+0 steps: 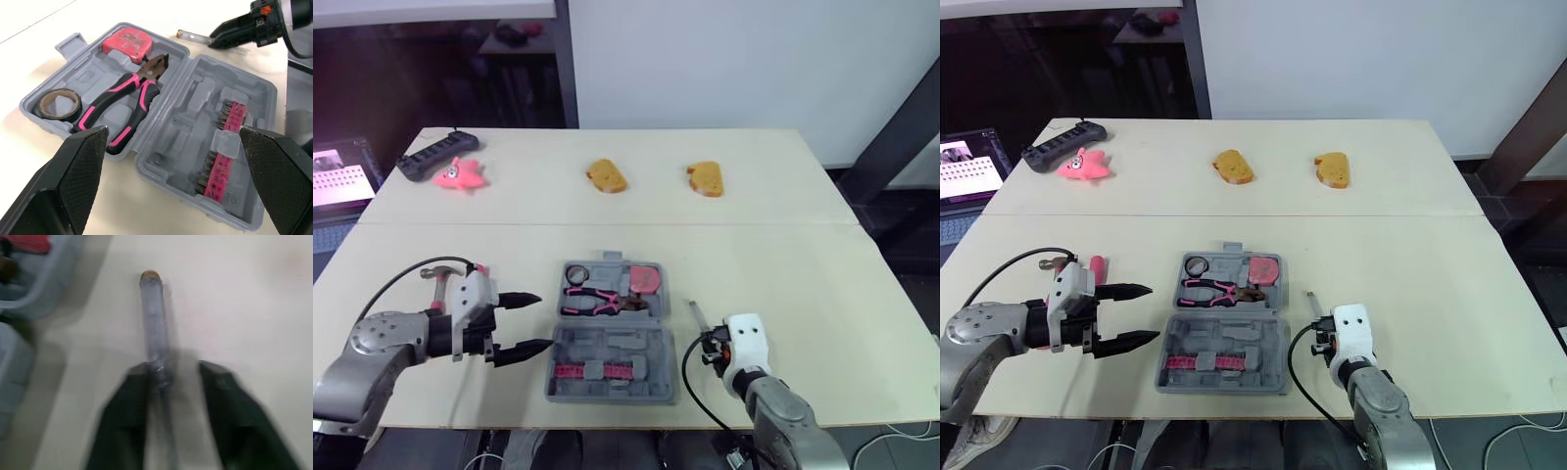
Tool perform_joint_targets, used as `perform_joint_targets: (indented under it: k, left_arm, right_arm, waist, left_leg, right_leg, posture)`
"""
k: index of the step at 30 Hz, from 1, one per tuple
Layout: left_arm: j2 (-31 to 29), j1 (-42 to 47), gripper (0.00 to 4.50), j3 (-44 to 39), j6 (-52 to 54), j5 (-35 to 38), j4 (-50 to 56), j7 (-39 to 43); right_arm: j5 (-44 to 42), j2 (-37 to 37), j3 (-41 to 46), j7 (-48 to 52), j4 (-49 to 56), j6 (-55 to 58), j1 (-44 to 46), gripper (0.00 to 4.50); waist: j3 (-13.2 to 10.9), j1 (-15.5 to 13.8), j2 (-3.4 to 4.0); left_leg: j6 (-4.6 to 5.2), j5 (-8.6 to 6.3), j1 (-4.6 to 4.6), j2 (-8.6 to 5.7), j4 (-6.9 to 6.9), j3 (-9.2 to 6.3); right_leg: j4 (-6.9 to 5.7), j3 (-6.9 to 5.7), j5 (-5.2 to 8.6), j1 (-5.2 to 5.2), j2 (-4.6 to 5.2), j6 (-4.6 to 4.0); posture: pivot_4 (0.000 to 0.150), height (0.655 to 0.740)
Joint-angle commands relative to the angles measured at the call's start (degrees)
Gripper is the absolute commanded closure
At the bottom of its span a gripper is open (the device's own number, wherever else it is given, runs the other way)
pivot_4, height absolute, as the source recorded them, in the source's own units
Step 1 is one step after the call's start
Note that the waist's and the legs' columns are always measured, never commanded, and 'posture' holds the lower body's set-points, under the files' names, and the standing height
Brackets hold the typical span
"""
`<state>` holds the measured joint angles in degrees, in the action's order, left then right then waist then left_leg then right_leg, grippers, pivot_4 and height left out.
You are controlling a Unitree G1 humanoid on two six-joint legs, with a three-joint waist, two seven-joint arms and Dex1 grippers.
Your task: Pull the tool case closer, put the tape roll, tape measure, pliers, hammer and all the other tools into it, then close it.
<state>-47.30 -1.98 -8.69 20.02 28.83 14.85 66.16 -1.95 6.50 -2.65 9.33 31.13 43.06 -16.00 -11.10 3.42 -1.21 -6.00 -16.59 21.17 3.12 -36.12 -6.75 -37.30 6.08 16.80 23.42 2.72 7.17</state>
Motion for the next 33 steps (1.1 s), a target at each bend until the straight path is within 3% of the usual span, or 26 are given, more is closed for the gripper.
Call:
perform_joint_targets:
  k: [1,7,10,15,20,23,26,33]
  left_arm:
    - [-1.0,0.4,0.0,-1.7,0.4,0.9,1.3,-0.1]
    - [-1.1,1.1,0.0,-2.3,0.4,0.5,-0.6,-0.2]
    - [-1.4,1.7,0.0,-3.0,0.0,0.1,-2.4,-0.2]
    - [-3.1,1.7,0.0,-5.3,-2.0,-1.3,-7.5,0.6]
    - [-4.3,0.2,0.0,-6.2,-2.6,-0.3,-8.1,2.8]
    - [-4.0,-1.6,0.0,-6.0,-2.2,1.0,-7.1,4.6]
    - [-4.8,-4.7,0.0,-5.3,-4.6,-0.5,-6.8,7.4]
    - [-5.6,-5.6,0.0,-4.7,-7.0,-1.9,-6.6,9.1]
  right_arm:
    - [0.1,1.2,-2.4,0.6,-1.9,1.0,-0.9,4.47]
    - [3.3,10.4,-6.3,4.8,3.1,-1.5,2.4,4.47]
    - [0.9,16.2,-5.4,9.8,8.8,2.3,6.9,4.47]
    - [-11.5,28.8,-3.8,25.2,20.8,15.0,22.5,4.47]
    - [-24.1,36.0,-7.3,33.6,21.9,34.6,39.7,4.47]
    - [-26.4,33.8,-13.4,32.5,18.2,41.7,50.7,4.47]
    - [-26.5,25.7,-20.7,28.6,11.4,47.9,59.8,4.47]
    - [-28.1,21.5,-32.7,25.0,2.0,49.4,66.1,4.47]
  waist:
    - [0.0,0.2,0.0]
    - [0.0,0.5,0.04]
    - [-0.1,0.5,0.09]
    - [-0.1,0.5,0.16]
    - [-0.1,0.2,0.17]
    - [-0.1,0.2,0.18]
    - [-0.1,0.8,0.19]
    - [-0.1,-0.1,0.2]
  left_leg:
    - [0.0,0.0,-0.01,0.0,0.0,0.0]
    - [0.0,0.0,0.01,0.0,0.0,0.0]
    - [0.0,0.0,0.03,-0.01,-0.03,0.0]
    - [0.01,0.0,0.04,-0.01,-0.04,-0.03]
    - [0.02,0.0,0.13,-0.01,-0.01,-0.13]
    - [0.02,0.0,0.21,-0.02,-0.02,-0.12]
    - [0.02,0.0,0.16,0.01,0.0,-0.11]
    - [0.01,0.01,0.35,-0.03,-0.05,-0.1]
  right_leg:
    - [0.0,0.0,0.0,0.0,0.0,0.0]
    - [0.0,0.0,0.0,0.01,0.0,0.01]
    - [-0.02,0.0,-0.02,0.02,0.0,0.03]
    - [-0.02,-0.01,-0.1,0.02,0.0,0.18]
    - [0.0,-0.13,-0.11,0.04,0.02,0.22]
    - [0.02,-0.14,-0.11,0.12,0.05,0.22]
    - [-0.07,-0.13,-0.12,0.19,0.0,0.21]
    - [-0.16,-0.13,-0.12,0.37,0.07,0.2]
  posture:
    - [0.15,0.74]
    - [0.15,0.74]
    - [0.15,0.74]
    - [0.15,0.74]
    - [0.15,0.74]
    - [0.15,0.74]
    - [0.15,0.74]
    - [0.15,0.74]
